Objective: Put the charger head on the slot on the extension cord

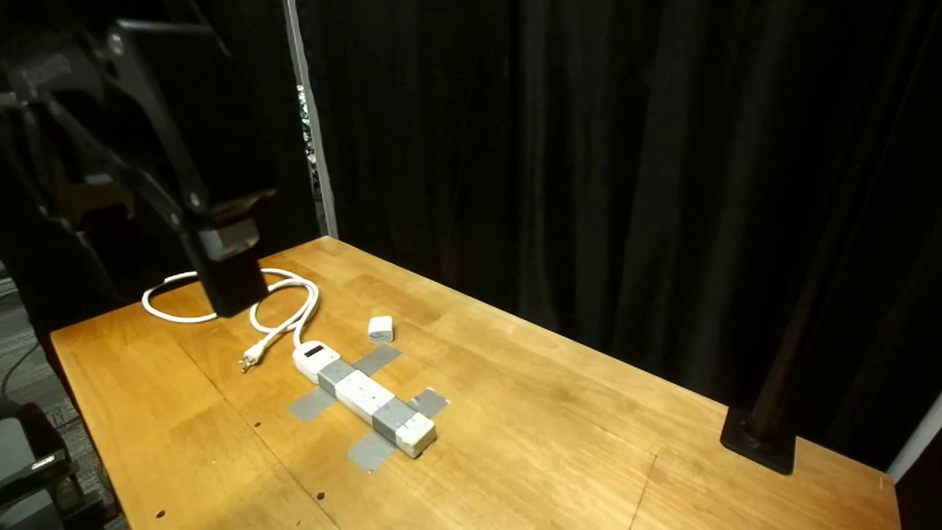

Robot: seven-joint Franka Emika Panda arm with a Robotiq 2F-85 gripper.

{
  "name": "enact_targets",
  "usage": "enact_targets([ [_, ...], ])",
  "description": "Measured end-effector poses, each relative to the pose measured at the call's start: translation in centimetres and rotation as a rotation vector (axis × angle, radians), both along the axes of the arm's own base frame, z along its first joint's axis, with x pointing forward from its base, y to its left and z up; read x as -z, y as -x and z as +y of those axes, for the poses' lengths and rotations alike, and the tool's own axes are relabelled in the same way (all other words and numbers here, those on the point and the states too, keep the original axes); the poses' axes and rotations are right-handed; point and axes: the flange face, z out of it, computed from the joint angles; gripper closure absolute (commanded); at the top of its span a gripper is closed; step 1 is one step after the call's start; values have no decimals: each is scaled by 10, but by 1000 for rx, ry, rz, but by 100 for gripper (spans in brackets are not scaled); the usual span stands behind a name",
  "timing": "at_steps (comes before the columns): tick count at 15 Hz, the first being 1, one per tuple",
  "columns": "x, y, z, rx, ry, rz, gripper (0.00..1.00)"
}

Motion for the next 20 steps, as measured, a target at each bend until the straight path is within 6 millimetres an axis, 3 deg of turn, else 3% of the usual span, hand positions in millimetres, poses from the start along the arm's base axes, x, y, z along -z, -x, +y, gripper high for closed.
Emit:
enact_targets([
  [7,7,1,3,1,-4,14,0],
  [14,37,45,-34,310,-2,42,0],
  [20,38,43,-33,304,-3,48,0],
])
